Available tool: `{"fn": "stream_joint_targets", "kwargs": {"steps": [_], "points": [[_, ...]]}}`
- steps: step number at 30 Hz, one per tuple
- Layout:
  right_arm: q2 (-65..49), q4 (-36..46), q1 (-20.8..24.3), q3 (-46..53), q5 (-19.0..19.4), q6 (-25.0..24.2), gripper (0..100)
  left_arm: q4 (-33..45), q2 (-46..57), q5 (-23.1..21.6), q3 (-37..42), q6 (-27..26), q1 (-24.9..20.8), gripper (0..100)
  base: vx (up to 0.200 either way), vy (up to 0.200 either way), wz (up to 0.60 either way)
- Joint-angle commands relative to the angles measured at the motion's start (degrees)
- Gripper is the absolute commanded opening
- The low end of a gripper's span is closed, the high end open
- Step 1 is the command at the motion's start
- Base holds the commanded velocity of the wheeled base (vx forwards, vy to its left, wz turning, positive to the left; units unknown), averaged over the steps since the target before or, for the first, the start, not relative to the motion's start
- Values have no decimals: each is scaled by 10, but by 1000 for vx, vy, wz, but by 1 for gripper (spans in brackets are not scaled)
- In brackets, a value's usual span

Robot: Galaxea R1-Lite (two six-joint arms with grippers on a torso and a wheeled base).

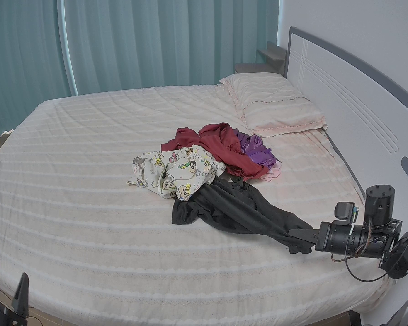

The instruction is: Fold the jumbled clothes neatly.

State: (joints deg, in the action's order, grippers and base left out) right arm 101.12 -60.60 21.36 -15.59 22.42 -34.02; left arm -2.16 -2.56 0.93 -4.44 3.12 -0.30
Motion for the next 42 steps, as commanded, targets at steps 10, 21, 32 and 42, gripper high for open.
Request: {"fn": "stream_joint_targets", "kwargs": {"steps": [10,21,32,42], "points": [[-78,-9,-18,25,4,6,0,-36,-424,-122,-87,-60,-87,100,0,0,0],[-80,-9,-31,44,2,5,0,-160,-676,-119,-88,-7,-168,100,0,0,0],[-111,-9,-67,86,4,5,0,-337,-968,-97,-158,150,-218,100,0,0,0],[-87,-10,-65,78,7,6,0,-456,-1219,14,-311,218,-244,100,0,0,0]]}}
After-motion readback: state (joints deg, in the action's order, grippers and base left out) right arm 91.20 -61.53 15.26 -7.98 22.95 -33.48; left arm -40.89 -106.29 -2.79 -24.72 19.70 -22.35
